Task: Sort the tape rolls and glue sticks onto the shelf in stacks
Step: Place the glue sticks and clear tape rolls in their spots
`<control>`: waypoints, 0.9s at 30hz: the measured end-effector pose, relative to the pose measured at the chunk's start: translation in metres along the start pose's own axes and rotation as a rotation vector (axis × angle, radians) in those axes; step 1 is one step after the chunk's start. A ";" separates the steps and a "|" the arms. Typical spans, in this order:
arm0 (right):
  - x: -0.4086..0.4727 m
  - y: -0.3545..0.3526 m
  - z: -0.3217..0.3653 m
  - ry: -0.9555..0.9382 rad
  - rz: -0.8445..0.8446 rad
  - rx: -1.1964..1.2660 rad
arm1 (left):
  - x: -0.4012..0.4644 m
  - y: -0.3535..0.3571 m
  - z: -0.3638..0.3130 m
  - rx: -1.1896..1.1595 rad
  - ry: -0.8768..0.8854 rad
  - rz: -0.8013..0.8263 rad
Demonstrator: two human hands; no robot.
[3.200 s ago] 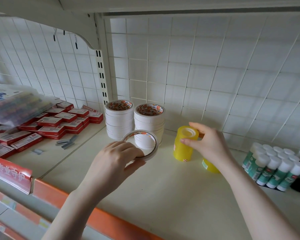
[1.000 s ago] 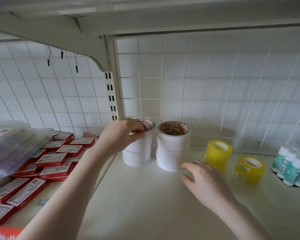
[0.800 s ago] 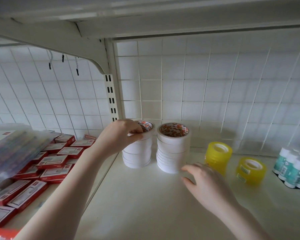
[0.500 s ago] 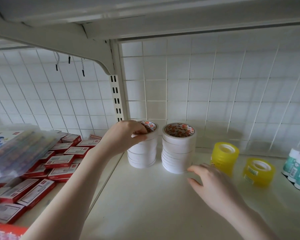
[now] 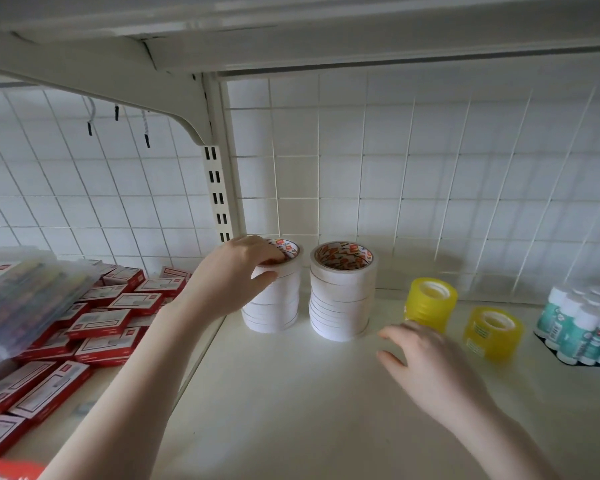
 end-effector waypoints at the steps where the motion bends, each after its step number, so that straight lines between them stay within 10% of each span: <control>1: -0.002 -0.004 -0.004 0.018 -0.024 -0.021 | -0.005 0.001 -0.005 0.029 0.012 -0.057; 7: -0.023 -0.030 -0.050 0.137 -0.176 -0.069 | -0.038 0.021 -0.065 0.088 -0.048 -0.264; 27: -0.135 -0.157 -0.432 0.187 -0.487 -0.053 | 0.054 0.162 -0.451 -0.141 -0.239 -0.172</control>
Point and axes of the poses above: each hand's wrist, its own x-axis towards the middle knuckle, its own y-axis out of the palm, z = x × y, the point moved 1 cm from there along x, towards the middle knuckle, and after that the axes turned 14 degrees about y, right-handed, at the moved point
